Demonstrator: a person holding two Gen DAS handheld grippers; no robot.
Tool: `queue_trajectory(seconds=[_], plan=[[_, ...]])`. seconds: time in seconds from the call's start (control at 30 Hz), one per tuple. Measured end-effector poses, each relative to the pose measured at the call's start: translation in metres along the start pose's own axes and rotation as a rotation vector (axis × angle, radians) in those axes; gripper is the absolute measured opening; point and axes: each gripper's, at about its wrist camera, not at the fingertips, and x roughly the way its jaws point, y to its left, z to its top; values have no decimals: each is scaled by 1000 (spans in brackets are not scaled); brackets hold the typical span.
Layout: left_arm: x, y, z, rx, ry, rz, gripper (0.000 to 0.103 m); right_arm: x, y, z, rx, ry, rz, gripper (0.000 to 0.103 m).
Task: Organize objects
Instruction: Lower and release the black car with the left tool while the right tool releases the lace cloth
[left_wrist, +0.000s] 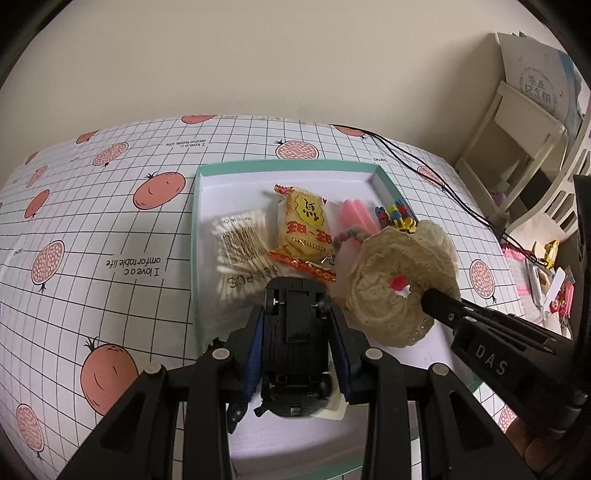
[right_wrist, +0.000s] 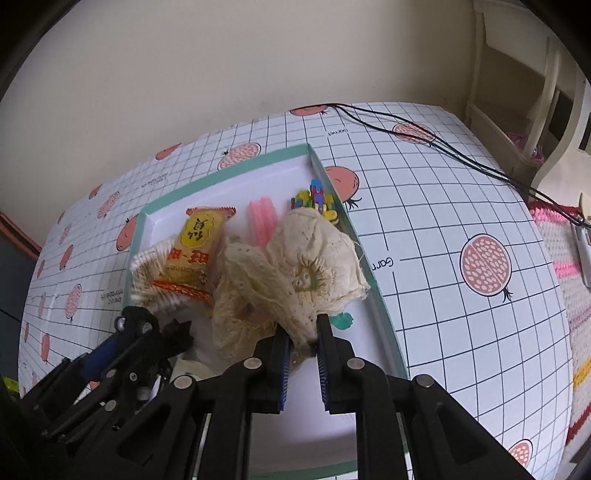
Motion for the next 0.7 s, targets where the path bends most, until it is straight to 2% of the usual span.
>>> queue_trajectory(seconds=[0.3, 0.37, 0.53, 0.7], plan=[[-5, 5, 2, -23, -6, -16, 38, 1, 0, -2, -10, 7, -8, 17], [-8, 6, 3, -26, -12, -18, 43, -1, 0, -2, -7, 0, -12, 23], [-13, 9, 3, -37, -28, -18, 43, -7, 1, -1, -4, -24, -10, 38], [-18, 17, 5, -68, -46, -21, 43, -12, 0, 1, 6, -45, -7, 39]])
